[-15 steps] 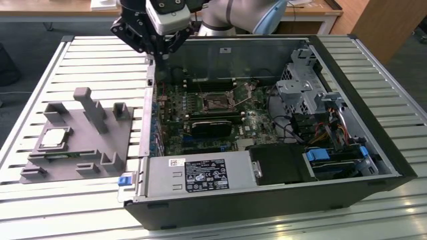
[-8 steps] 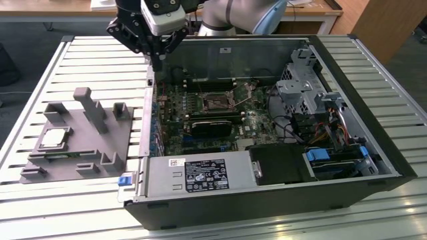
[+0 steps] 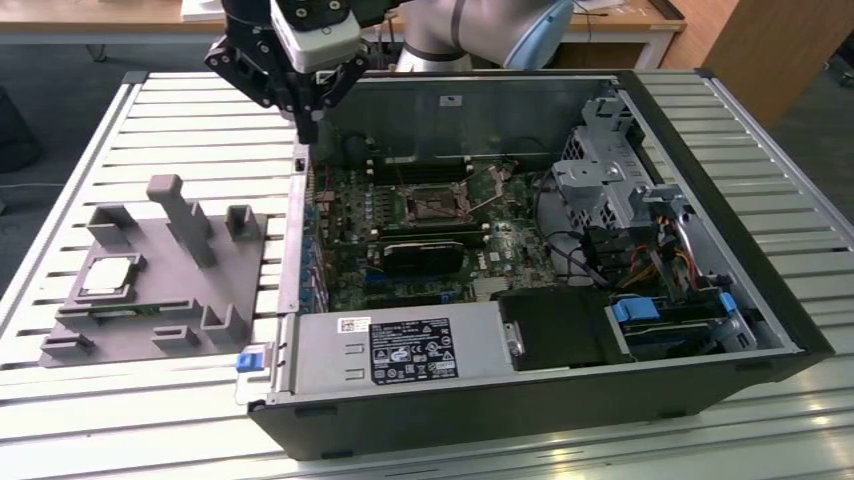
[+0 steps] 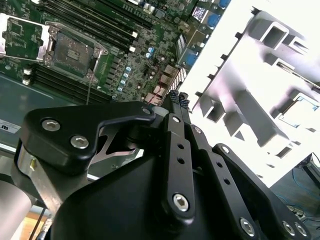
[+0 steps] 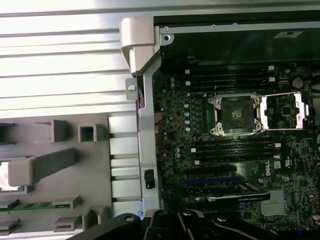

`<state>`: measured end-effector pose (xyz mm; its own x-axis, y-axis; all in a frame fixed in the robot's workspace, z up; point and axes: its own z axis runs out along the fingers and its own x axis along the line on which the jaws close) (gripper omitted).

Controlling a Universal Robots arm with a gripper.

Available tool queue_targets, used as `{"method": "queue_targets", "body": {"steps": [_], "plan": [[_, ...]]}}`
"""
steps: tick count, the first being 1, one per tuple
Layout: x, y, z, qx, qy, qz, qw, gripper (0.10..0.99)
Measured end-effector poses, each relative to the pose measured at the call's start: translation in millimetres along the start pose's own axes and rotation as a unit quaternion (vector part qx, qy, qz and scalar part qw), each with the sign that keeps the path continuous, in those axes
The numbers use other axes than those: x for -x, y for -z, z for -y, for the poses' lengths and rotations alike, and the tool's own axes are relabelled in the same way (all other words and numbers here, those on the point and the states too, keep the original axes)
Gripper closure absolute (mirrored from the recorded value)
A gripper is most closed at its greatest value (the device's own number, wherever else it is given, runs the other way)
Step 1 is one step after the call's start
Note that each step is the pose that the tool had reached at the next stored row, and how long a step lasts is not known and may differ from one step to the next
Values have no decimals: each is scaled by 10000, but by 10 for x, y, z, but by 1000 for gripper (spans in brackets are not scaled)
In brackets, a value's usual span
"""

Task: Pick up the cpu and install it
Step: 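Reach for the cpu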

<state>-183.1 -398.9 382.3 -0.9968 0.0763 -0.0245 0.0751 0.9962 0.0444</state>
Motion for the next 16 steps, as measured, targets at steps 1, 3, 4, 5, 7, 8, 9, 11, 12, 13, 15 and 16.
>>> {"method": "queue_targets", "body": {"steps": [1,3,4,5,7,8,9,11,12,13,15,16], "plan": [[-8,0,1,0,0,0,10000,980],[-23,-1,2,0,0,0,10000,980],[-30,-2,2,0,0,0,10000,980],[-37,-2,3,-1,0,0,10000,980],[-53,-3,4,0,0,0,10000,980],[-60,-4,5,0,0,0,10000,980],[-67,-4,5,0,0,0,10000,980],[-87,-6,7,0,0,0,10000,980],[-93,-7,8,0,0,0,10000,980],[-101,-7,8,-1,0,0,10000,980],[-115,-8,9,0,0,0,10000,980],[-121,-9,10,0,0,0,10000,980]]}}
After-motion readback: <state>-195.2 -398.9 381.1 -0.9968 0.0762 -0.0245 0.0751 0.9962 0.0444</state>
